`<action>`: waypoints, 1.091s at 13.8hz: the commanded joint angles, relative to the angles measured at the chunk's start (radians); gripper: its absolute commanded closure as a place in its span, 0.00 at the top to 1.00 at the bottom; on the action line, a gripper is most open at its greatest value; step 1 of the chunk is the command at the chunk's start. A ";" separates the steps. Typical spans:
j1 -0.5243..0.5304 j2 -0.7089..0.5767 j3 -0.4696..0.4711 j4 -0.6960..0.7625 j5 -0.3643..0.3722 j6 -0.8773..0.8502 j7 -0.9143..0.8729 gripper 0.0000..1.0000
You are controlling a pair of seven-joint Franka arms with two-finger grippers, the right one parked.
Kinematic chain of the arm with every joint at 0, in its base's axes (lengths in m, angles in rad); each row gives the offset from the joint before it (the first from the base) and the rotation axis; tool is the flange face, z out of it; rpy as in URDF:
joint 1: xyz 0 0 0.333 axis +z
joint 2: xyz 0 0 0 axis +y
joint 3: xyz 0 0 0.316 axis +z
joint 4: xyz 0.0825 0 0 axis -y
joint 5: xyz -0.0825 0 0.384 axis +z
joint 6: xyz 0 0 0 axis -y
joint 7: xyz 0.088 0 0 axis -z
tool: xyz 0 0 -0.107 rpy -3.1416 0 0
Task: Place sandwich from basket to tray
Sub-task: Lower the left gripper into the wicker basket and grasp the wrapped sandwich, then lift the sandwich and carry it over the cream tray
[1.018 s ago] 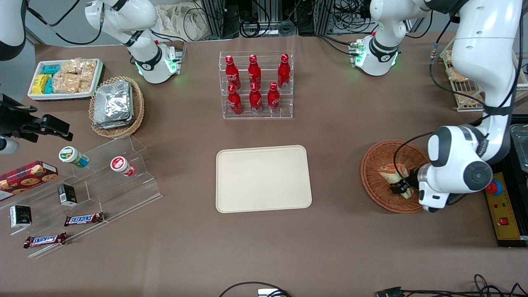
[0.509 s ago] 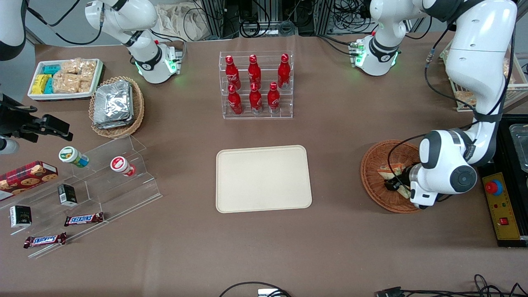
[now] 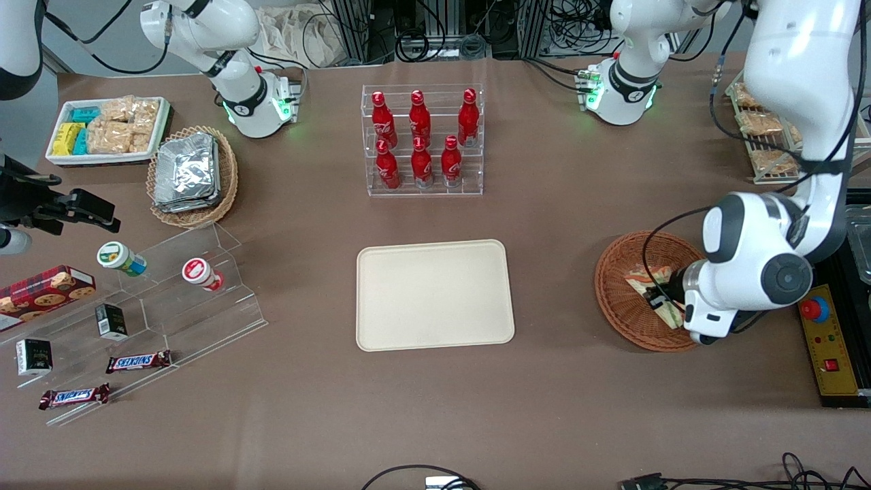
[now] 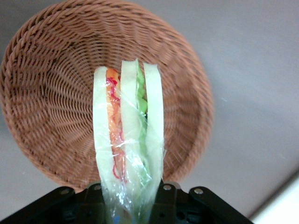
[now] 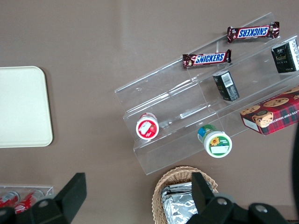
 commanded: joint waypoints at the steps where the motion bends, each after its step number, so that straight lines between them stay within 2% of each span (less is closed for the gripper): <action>1: -0.003 -0.022 -0.071 0.123 0.006 -0.114 -0.006 0.00; 3: -0.003 0.007 -0.151 0.210 -0.002 -0.170 -0.005 0.00; 5: -0.036 0.031 -0.226 0.225 0.006 -0.156 -0.010 0.00; 9: -0.205 0.134 -0.223 0.326 0.016 -0.136 -0.020 0.00; 15: -0.308 0.291 -0.225 0.346 0.095 -0.046 -0.003 0.00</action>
